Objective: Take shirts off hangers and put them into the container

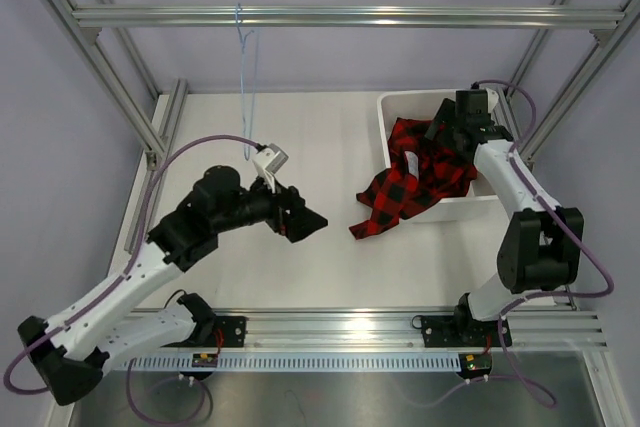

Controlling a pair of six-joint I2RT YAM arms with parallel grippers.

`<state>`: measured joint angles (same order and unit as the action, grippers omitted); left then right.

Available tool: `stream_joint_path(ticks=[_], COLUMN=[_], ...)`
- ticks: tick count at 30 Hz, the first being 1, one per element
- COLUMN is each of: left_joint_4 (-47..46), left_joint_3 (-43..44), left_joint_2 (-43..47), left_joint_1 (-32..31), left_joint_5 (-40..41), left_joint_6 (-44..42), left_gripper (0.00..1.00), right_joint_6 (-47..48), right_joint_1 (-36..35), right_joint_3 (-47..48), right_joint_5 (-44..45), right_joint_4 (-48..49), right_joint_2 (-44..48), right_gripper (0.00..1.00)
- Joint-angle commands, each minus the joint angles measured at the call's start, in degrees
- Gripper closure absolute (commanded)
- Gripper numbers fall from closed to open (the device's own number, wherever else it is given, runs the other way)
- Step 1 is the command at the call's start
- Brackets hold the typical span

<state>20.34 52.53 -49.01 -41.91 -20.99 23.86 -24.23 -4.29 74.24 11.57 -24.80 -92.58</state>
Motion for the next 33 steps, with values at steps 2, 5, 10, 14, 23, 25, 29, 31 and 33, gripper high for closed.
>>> stream_joint_path(ticks=[2, 5, 10, 14, 23, 25, 29, 31, 33], left_joint_4=[-20.65, -27.25, -39.29, -46.87, -56.12, -53.14, -49.88, -48.39, -47.76], left_joint_3=[-4.53, -5.24, -6.3, -4.11, 0.28, 2.47, 8.61, 10.39, 12.06], left_joint_2=[-6.43, -15.72, -26.8, -34.45, -42.65, -45.2, -50.03, -52.76, -54.25], left_joint_1=[-1.33, -2.91, -3.27, -3.35, -3.62, -3.88, -3.79, -3.71, -3.36], left_joint_5=[-1.33, 0.42, -0.36, -2.56, -10.21, -9.24, -8.89, -8.71, -8.01], left_joint_6=[-1.61, -6.86, -11.29, -13.3, -13.74, -15.67, -17.7, -18.58, -19.2], left_gripper=[0.01, 0.01, 0.01, 0.01, 0.01, 0.01, 0.01, 0.01, 0.01], right_joint_6=[-0.12, -0.47, -1.08, -0.82, 1.29, 0.85, -0.38, -0.21, 0.49], right_joint_1=[-0.1, -0.1, -0.1, -0.1, -0.1, -0.19, -0.1, -0.19, -0.19], right_joint_3=[-2.51, -5.32, -10.24, -12.89, -9.9, -9.29, -9.2, -8.85, -7.97], right_joint_5=[-4.97, -6.91, -10.34, -13.41, -15.26, -17.36, -20.36, -20.63, -20.63], right_joint_4=[2.12, 2.12, 2.47, 0.98, -6.84, -7.28, -7.9, -8.95, -10.44], right_joint_2=[6.96, 11.09, 21.88, 30.6, 42.03, 43.78, 46.52, 47.83, 49.06], right_gripper=[0.11, 0.11, 0.11, 0.11, 0.1, 0.1, 0.1, 0.1, 0.1])
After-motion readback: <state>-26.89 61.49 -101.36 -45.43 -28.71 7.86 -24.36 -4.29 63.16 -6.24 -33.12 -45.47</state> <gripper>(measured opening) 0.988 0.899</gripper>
